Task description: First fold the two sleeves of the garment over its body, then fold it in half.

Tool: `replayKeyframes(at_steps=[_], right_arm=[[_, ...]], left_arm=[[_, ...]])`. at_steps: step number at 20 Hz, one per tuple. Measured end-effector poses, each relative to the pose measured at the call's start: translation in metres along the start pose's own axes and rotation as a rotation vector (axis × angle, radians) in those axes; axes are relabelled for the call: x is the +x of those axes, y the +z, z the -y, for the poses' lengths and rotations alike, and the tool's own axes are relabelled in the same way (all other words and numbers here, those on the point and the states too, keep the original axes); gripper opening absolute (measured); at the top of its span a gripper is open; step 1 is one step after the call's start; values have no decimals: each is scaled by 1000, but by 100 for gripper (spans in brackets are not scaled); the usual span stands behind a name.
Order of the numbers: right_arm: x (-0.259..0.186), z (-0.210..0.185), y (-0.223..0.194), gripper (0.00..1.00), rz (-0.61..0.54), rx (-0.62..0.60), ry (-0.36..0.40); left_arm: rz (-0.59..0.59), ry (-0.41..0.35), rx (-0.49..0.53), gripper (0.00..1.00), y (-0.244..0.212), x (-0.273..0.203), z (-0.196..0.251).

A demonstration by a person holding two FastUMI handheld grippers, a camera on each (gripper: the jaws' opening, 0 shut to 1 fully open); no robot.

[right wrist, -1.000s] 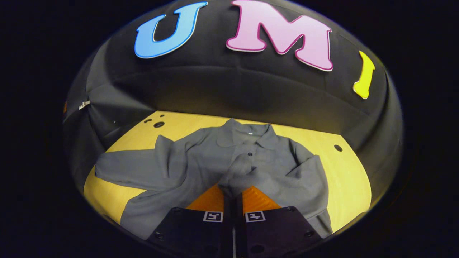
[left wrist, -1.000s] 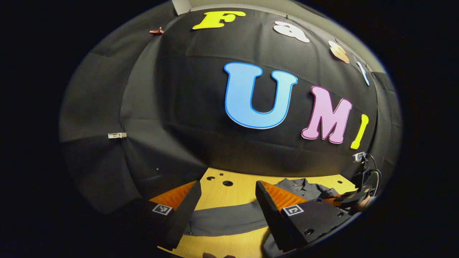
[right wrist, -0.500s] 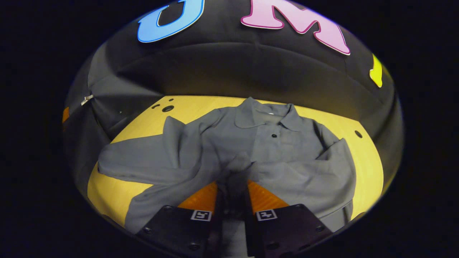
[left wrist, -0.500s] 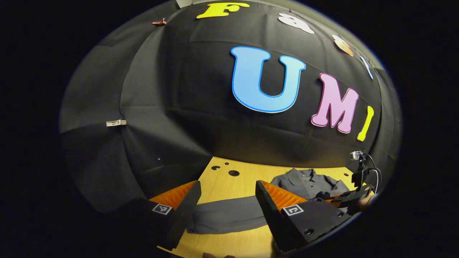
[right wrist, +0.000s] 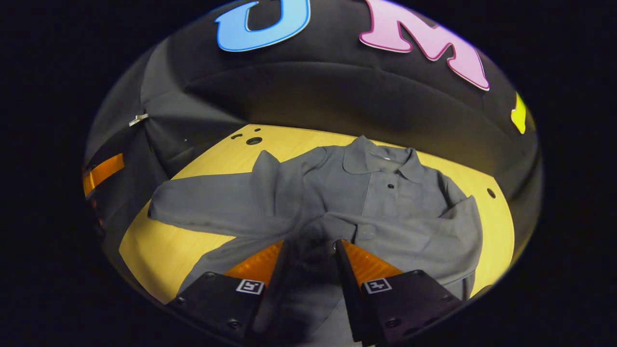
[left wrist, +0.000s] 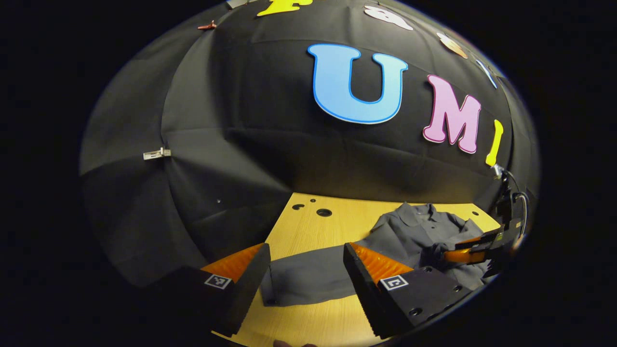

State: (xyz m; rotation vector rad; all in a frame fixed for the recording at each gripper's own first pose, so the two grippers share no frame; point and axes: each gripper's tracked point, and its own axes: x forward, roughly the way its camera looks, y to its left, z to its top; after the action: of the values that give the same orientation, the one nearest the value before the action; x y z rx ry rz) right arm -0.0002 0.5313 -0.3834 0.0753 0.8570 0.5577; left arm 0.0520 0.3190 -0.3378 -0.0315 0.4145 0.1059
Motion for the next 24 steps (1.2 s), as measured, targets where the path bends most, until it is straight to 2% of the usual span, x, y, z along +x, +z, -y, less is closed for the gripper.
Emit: replayKeyframes(at_steps=[2,6,9,10,11,12,13,15,16,17,19,20,21,24], right_arm=[[-15,4,3,64,26,-26,-10],[-44,20,1,64,57,-97,-42],[-68,32,1,64,77,-99,-58],[-77,38,2,60,84,-100,-71],[-85,43,2,64,90,-98,-80],[-91,46,1,62,97,-94,-87],[-96,50,2,65,103,-92,-95],[-103,58,2,65,112,-86,-112],[-105,62,1,65,111,-78,-120],[-107,67,2,63,113,-69,-128],[-112,79,4,65,122,-54,-147],[-117,84,3,65,122,-45,-151],[-123,87,1,65,123,-37,-145],[-144,100,-9,65,133,-48,-142]], left_arm=[[-21,13,-3,96,-14,7,-4],[-76,36,26,96,-39,24,-16],[-142,47,17,96,-66,37,-26],[-168,56,14,96,-75,40,-29],[-187,71,9,96,-84,44,-34],[-200,81,-2,96,-89,48,-38],[-215,87,-18,92,-95,52,-40],[-269,99,-34,96,-111,58,-43],[-285,100,-34,92,-116,60,-43],[-313,91,-34,96,-125,64,-42],[-370,110,1,96,-140,65,-46],[-361,97,63,95,-139,72,-46],[-357,82,69,95,-139,71,-45],[-382,53,107,45,-142,72,-29]])
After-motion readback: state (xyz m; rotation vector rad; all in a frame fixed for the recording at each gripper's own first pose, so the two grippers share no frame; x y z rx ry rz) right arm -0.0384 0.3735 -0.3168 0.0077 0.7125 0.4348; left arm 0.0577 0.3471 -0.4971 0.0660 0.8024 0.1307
